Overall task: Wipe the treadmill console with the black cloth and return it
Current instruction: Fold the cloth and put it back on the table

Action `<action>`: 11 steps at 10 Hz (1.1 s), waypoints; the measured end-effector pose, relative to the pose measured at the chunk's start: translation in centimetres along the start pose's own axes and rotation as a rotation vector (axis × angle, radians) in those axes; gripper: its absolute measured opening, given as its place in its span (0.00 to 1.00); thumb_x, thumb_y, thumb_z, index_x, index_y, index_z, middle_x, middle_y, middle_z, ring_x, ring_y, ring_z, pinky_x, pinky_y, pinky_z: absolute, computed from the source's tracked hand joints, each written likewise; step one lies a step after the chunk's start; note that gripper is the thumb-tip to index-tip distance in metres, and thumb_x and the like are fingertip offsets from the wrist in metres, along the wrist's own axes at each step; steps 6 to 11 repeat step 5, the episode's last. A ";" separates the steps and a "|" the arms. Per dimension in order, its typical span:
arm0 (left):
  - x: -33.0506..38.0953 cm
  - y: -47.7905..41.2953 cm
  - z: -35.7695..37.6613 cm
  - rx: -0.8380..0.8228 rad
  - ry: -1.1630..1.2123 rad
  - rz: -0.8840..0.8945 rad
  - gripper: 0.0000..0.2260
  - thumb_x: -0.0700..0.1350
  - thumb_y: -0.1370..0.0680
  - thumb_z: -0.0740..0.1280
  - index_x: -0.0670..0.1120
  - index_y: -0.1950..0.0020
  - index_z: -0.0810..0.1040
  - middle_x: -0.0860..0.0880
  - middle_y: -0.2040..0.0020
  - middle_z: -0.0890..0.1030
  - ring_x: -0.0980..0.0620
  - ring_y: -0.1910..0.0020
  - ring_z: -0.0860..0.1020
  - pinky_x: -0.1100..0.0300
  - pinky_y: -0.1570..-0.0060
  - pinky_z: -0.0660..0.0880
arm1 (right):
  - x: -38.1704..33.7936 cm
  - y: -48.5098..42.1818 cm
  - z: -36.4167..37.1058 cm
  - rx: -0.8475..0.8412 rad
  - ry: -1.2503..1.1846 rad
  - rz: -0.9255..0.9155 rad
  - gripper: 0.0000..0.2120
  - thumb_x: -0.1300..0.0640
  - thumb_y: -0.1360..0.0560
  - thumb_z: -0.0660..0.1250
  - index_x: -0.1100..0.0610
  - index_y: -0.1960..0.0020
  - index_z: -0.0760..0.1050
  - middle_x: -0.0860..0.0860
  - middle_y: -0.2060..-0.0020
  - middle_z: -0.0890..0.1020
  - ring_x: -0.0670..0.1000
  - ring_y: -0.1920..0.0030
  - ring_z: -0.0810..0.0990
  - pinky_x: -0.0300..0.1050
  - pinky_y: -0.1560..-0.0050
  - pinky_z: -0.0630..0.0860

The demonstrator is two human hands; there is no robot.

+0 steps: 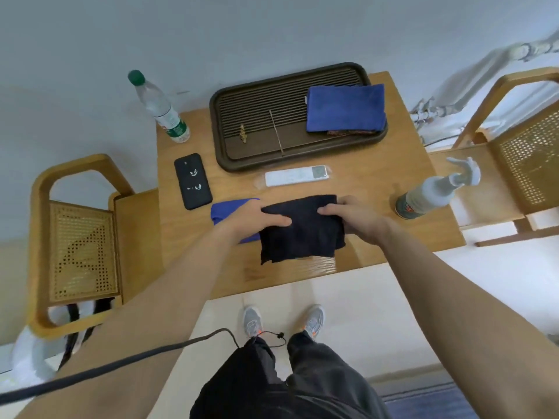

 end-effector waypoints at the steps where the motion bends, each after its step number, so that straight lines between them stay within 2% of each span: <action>1: -3.0 -3.1 0.1 0.035 0.580 -0.038 0.17 0.48 0.26 0.76 0.44 0.39 0.81 0.46 0.43 0.86 0.45 0.40 0.82 0.50 0.41 0.78 | 1.9 -3.3 -0.2 -0.016 -0.191 0.054 0.20 0.51 0.25 0.75 0.56 0.36 0.78 0.54 0.44 0.86 0.57 0.42 0.84 0.56 0.42 0.82; 2: -4.8 -6.1 0.4 0.211 0.679 -0.056 0.18 0.44 0.24 0.74 0.45 0.35 0.78 0.46 0.41 0.84 0.46 0.42 0.82 0.50 0.47 0.80 | 2.9 -6.2 0.0 0.096 -0.233 0.098 0.17 0.64 0.24 0.72 0.58 0.36 0.74 0.58 0.44 0.84 0.55 0.50 0.85 0.47 0.61 0.83; 3: -5.2 -8.0 -0.1 0.369 0.306 -0.010 0.22 0.39 0.22 0.70 0.49 0.30 0.72 0.48 0.37 0.80 0.49 0.40 0.79 0.50 0.43 0.80 | 3.5 -8.6 0.3 0.222 -0.071 0.093 0.16 0.68 0.23 0.68 0.57 0.38 0.72 0.60 0.42 0.82 0.54 0.55 0.82 0.46 0.65 0.83; 4: -5.5 -8.1 0.2 0.421 -0.022 -0.026 0.23 0.41 0.22 0.68 0.50 0.28 0.69 0.48 0.40 0.81 0.46 0.43 0.79 0.45 0.44 0.80 | 3.4 -9.0 0.9 0.321 0.345 0.110 0.24 0.62 0.25 0.70 0.59 0.31 0.69 0.59 0.37 0.77 0.58 0.45 0.79 0.52 0.48 0.80; 5: -4.7 -6.6 -0.6 0.488 -0.230 -0.019 0.21 0.45 0.22 0.68 0.51 0.29 0.71 0.49 0.42 0.81 0.46 0.45 0.79 0.45 0.48 0.81 | 2.0 -7.5 1.3 0.452 0.622 0.133 0.28 0.55 0.25 0.70 0.60 0.28 0.66 0.60 0.32 0.71 0.63 0.34 0.73 0.56 0.40 0.74; 11: -4.7 -6.6 -0.6 0.488 -0.230 -0.019 0.21 0.45 0.22 0.68 0.51 0.29 0.71 0.49 0.42 0.81 0.46 0.45 0.79 0.45 0.48 0.81 | 2.0 -7.5 1.3 0.452 0.622 0.133 0.28 0.55 0.25 0.70 0.60 0.28 0.66 0.60 0.32 0.71 0.63 0.34 0.73 0.56 0.40 0.74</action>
Point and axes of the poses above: each hand's wrist, its own y-axis away from the middle knuckle, its own z-axis out of the palm, x = y × z, the point moved 6 cm from there along -y, towards the middle knuckle
